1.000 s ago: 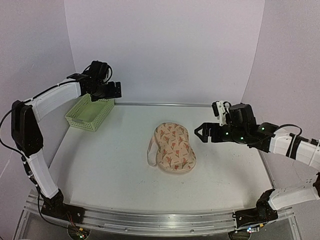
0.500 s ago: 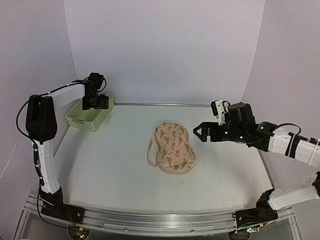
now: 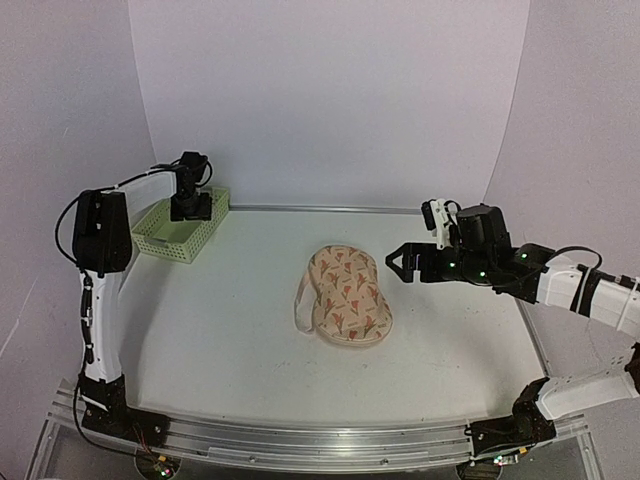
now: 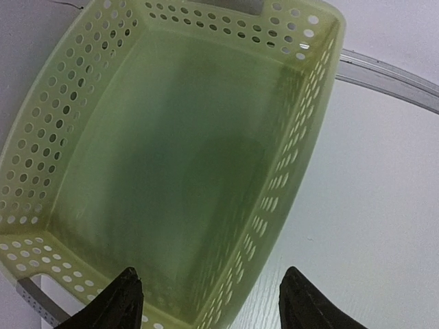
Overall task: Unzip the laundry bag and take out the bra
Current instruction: Pick up the bin from the corner of the board.
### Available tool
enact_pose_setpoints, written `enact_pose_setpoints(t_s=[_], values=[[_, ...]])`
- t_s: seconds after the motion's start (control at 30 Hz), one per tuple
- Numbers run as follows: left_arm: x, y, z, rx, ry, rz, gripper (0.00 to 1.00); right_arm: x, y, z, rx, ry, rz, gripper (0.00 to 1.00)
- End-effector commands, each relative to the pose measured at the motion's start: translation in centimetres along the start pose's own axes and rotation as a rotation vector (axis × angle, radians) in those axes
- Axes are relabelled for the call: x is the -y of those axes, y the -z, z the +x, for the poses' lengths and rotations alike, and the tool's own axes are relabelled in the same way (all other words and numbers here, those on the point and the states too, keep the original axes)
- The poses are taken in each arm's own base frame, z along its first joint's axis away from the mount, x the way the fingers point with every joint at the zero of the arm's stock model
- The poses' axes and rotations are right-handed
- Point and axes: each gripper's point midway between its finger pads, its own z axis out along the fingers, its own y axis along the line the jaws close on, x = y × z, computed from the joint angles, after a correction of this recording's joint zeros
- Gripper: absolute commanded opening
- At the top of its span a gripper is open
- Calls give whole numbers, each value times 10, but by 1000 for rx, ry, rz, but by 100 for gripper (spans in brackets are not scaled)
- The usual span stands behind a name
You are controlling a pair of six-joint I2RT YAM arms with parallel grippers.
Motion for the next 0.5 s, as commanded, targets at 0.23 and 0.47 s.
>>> enact_pose_setpoints(t_s=[0.23,0.47], values=[[9,-19,1,-26,-20,46,58,-11,1,-14,50,0,-42,98],[10,-24,6,-40,-23,50,41,-12,-2,-14,45,-5,-49,98]])
